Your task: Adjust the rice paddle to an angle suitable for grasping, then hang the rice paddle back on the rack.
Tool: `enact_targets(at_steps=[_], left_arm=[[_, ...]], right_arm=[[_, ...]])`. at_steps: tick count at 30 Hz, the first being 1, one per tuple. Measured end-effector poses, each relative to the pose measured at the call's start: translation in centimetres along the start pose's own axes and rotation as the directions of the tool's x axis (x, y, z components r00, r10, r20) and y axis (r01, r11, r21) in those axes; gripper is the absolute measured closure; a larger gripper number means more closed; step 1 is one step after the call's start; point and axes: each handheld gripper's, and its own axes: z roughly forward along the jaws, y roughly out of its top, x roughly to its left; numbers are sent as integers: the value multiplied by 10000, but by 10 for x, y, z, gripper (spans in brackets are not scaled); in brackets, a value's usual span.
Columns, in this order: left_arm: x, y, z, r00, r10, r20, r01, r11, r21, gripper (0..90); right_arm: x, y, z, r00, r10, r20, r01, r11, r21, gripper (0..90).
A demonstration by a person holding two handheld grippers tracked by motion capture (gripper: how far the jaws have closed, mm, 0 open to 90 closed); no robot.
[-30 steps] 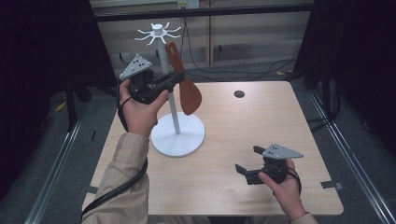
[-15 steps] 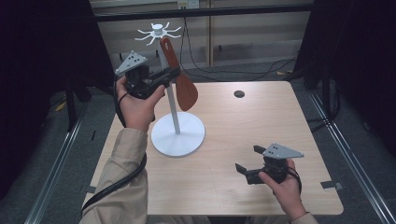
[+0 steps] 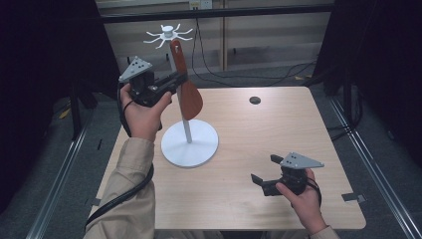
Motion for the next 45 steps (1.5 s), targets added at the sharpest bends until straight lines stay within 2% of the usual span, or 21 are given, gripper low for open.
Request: enact_targets(at_steps=[2,5,15,31,33,37,40,45], left_arm=[[1,-1,0,10000,-3,-44,3,10000,-16,756],[2,-2,-1,10000,41,29,-41,10000,-52,748],[3,-3,0,9999,106,-71,-107,9998,-148,621],[7,-12,-4,9999,-11,-143,11,10000,-3,539],[7,-12,-5,9999,-21,-160,21,10000,-8,531],[5,-11,-6,9999,87,-128,-87,10000,-12,506],[4,-11,-7,9996,193,-228,-193,9998,35,448],[4,-14,-8,9996,43,-267,-43,10000,5,397]], right_arm=[[0,1,0,10000,4,10,-4,10000,-26,27],[0,1,-1,10000,10,28,-10,10000,-47,27],[-1,1,0,10000,37,16,-37,10000,-55,27],[-1,1,0,10000,-14,-23,14,10000,-96,27],[-1,0,0,10000,-45,28,45,10000,30,28],[-2,2,-1,10000,23,59,-22,10000,-84,27],[-2,2,-1,10000,-30,28,30,10000,-91,27],[-2,1,-3,9999,30,99,-29,9999,-105,28]])
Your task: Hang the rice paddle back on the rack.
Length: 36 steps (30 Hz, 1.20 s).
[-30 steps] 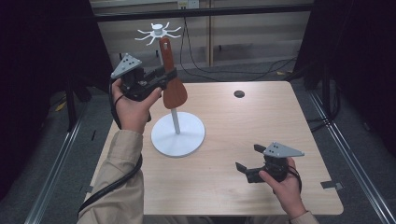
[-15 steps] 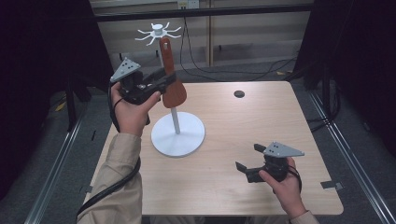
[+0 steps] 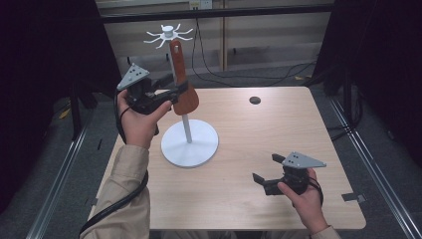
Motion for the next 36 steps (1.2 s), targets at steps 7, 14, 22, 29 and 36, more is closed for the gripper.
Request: enact_targets(at_steps=[7,14,22,29,36], left_arm=[[-2,-4,-4,9993,247,-275,-246,9997,38,284],[-3,-12,-10,9985,415,-360,-408,9990,196,222],[-4,-26,-16,9976,512,-465,-504,9985,191,210],[-5,-38,-20,9979,380,-516,-370,9991,202,197],[-4,-50,-23,9979,313,-560,-296,9991,317,180]], right_arm=[[0,1,-3,10000,-50,16,50,10000,-40,27],[1,1,-5,9999,-96,75,96,10000,-8,27],[0,1,-6,9998,-144,124,144,9999,-22,27],[0,1,-6,9998,-160,122,160,9999,-1,27],[0,1,-6,9998,-164,87,164,9998,62,27]])
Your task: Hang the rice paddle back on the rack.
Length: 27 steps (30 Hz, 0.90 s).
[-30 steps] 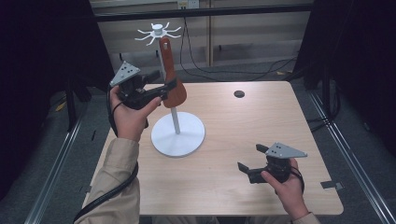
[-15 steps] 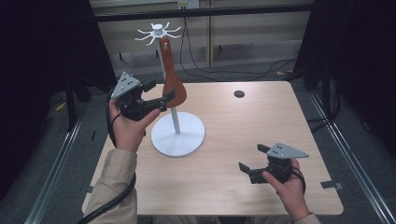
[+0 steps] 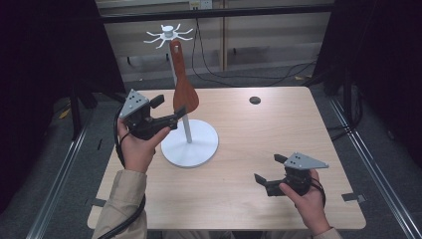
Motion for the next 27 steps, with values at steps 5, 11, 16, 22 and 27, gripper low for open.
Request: enact_targets(at_steps=[5,11,16,22,27], left_arm=[[-1,-10,0,9999,-47,-110,48,10000,35,177],[-3,-20,-1,10000,-27,-84,29,9999,133,173],[-4,-28,-2,9998,-175,-91,176,9997,184,163],[-5,-38,-5,9996,-265,-114,267,9995,154,158],[-6,-49,-7,9991,-375,-184,379,9991,203,145]], right_arm=[[1,0,0,10000,-20,10,20,10000,9,28],[0,0,0,10000,-33,27,33,10000,20,27],[-1,-1,-1,10000,3,45,-4,10000,29,27],[-1,0,-1,10000,-10,53,10,10000,13,27],[0,0,-1,10000,-35,85,35,10000,50,27]])
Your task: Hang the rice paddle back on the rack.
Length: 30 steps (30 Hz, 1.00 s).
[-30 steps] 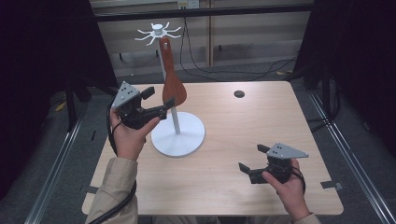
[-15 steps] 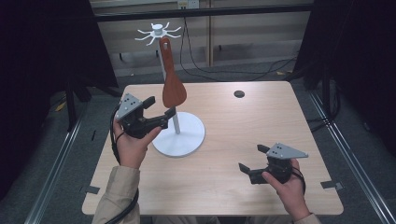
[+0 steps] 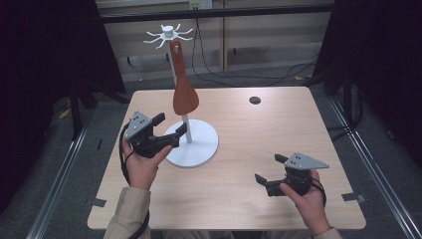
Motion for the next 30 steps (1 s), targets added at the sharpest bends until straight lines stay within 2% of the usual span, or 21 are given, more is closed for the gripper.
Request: enact_targets(at_steps=[4,16,22,26,28,30], left_arm=[[-1,-8,0,10000,-93,16,93,9999,64,141],[-6,-26,2,10000,80,39,-82,9991,419,103],[-7,-34,2,9998,111,163,-119,9988,479,90],[-8,-39,1,9999,146,63,-149,9984,539,81],[-7,-43,1,9996,219,183,-230,9978,629,81],[-8,-46,0,9998,142,160,-151,9983,568,81]], right_arm=[[1,1,0,9999,-116,-20,116,9999,-119,30],[0,0,0,10000,-82,34,82,10000,-26,30],[0,0,0,10000,-81,16,81,10000,-27,30],[-1,-1,0,10000,-89,22,89,10000,8,30],[-1,-1,0,9999,-118,31,117,9999,20,30],[-1,-1,0,9999,-100,26,100,9999,28,30]])
